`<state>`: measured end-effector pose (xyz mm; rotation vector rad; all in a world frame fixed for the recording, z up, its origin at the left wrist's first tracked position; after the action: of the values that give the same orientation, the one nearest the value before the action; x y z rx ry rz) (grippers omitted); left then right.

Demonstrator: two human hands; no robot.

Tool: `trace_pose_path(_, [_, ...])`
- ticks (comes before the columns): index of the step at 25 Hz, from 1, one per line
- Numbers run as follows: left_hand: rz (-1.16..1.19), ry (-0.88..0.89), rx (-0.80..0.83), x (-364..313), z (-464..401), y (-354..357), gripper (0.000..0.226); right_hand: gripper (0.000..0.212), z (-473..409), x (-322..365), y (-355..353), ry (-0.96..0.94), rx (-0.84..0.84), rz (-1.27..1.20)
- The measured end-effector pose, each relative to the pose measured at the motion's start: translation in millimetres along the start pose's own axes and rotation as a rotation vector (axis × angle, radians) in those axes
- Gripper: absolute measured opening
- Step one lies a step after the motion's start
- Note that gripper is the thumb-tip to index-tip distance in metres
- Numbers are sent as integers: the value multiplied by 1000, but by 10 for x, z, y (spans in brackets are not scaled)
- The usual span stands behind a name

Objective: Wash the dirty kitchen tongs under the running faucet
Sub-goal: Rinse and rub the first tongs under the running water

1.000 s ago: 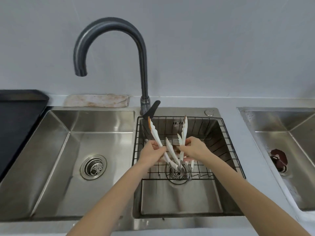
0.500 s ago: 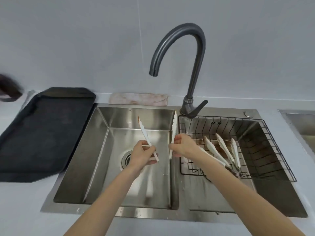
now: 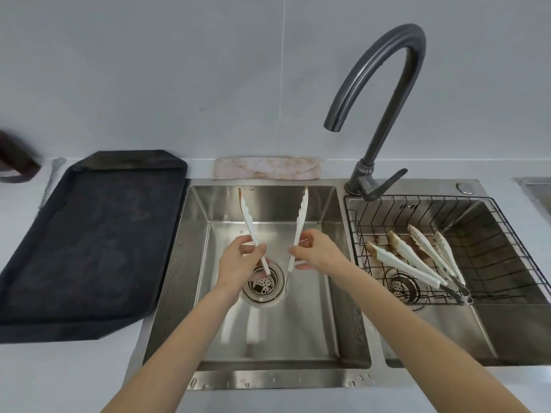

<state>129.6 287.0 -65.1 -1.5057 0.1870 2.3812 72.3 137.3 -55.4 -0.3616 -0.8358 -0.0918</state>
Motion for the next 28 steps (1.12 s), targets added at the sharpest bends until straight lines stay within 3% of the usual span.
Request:
trace_pose_path(3, [5, 13, -8, -63, -92, 11, 38, 39, -22, 60, -165, -13, -58, -9])
trace_pose_path(5, [13, 23, -16, -116, -146, 44, 36, 40, -69, 28, -498, -2, -203, -108])
trace_pose_path(8, [9, 33, -20, -183, -217, 90, 34, 55, -157, 32, -1150, -26, -484, -165])
trace_pose_path(11, [5, 30, -44, -211, -264, 136, 33, 75, -343, 72, -1596, 5, -650, -162])
trace_pose_path(18, [-11, 18, -53, -211, -323, 205, 22, 38, -586, 186, -1774, -12, -723, -215])
trace_pose_path(24, [-2, -13, -54, -142, -320, 224, 27, 13, -629, 135, -1792, -50, -716, -230])
trace_pose_path(28, [-3, -22, -68, -110, -305, 176, 28, 10, -630, 42, -1761, -39, -706, -332])
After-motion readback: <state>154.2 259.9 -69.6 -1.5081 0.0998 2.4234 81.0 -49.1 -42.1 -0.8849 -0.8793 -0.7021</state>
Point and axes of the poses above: each hand's wrist, its own z-axis away from the middle knuckle, its own y-axis out of the palm, x = y × z, the point moved 5 cm from there along -z, towards the middle knuckle, and after that the axes turned 4 degrees about y, right-handed, at the moved point
